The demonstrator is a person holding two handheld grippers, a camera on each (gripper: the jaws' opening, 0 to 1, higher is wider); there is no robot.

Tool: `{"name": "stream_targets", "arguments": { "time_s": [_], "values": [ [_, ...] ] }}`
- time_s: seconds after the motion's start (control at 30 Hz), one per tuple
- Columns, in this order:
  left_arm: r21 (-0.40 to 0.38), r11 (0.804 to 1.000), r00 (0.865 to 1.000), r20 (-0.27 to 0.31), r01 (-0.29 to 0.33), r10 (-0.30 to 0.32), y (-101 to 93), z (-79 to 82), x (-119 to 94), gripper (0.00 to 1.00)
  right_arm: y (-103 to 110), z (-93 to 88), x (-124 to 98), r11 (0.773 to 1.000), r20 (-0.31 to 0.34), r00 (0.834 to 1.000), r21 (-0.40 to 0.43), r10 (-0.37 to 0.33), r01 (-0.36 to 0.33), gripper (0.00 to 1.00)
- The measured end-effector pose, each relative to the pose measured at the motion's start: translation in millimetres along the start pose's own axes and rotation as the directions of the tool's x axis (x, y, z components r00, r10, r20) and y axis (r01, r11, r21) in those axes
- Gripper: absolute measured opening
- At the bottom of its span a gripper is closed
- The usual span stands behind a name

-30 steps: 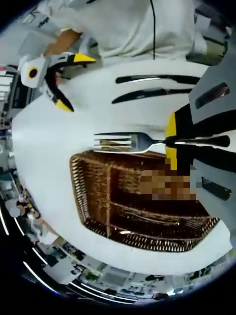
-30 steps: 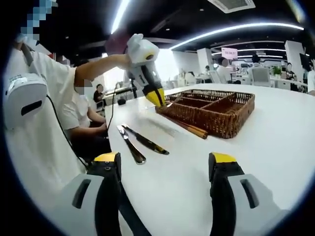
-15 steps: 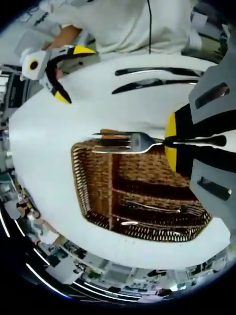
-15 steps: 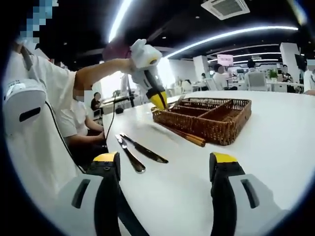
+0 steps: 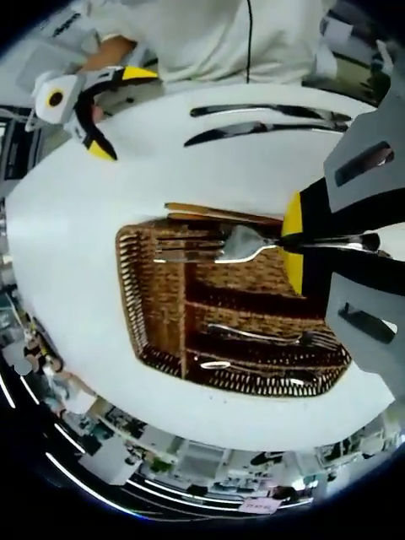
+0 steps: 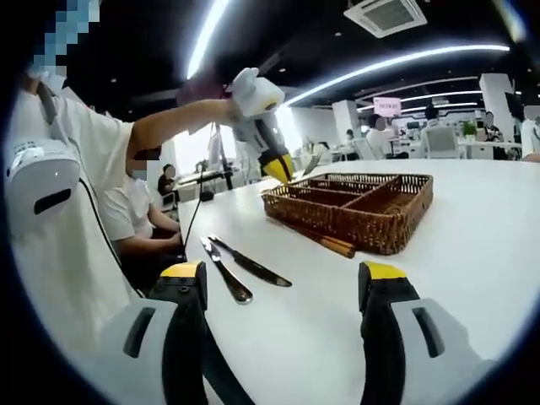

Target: Arrange the knives, forks, and spoons in their matching storage slots by inserting each utensil handle-first until every utensil is classified and aligned in the correct compartment

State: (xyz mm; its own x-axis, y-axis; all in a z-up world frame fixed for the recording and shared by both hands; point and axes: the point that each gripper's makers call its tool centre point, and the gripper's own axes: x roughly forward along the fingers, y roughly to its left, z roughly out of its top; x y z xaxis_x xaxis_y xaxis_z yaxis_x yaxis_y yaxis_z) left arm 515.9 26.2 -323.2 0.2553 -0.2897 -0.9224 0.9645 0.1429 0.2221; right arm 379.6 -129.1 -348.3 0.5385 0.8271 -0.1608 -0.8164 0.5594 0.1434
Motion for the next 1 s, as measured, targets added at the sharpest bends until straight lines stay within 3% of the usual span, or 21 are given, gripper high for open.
{"name": "stream_targets", "arguments": {
  "time_s": [0.2,1.0],
  "values": [
    [-0.021,1.000,1.000,-0.019,0.009,-0.009,6.2,-3.7,2.9,0.02,-3.3,4.6,2.3,1.000,0.018,1.000,0.010,-0.020,0.020,0.76],
    [0.032,0.998,0.993,-0.101,-0.062,0.065,44.6,5.3,0.5,0.02,-4.8,7.9,4.2,0.999,0.026,0.999,0.000,-0.034,0.034,0.75]
  ]
}}
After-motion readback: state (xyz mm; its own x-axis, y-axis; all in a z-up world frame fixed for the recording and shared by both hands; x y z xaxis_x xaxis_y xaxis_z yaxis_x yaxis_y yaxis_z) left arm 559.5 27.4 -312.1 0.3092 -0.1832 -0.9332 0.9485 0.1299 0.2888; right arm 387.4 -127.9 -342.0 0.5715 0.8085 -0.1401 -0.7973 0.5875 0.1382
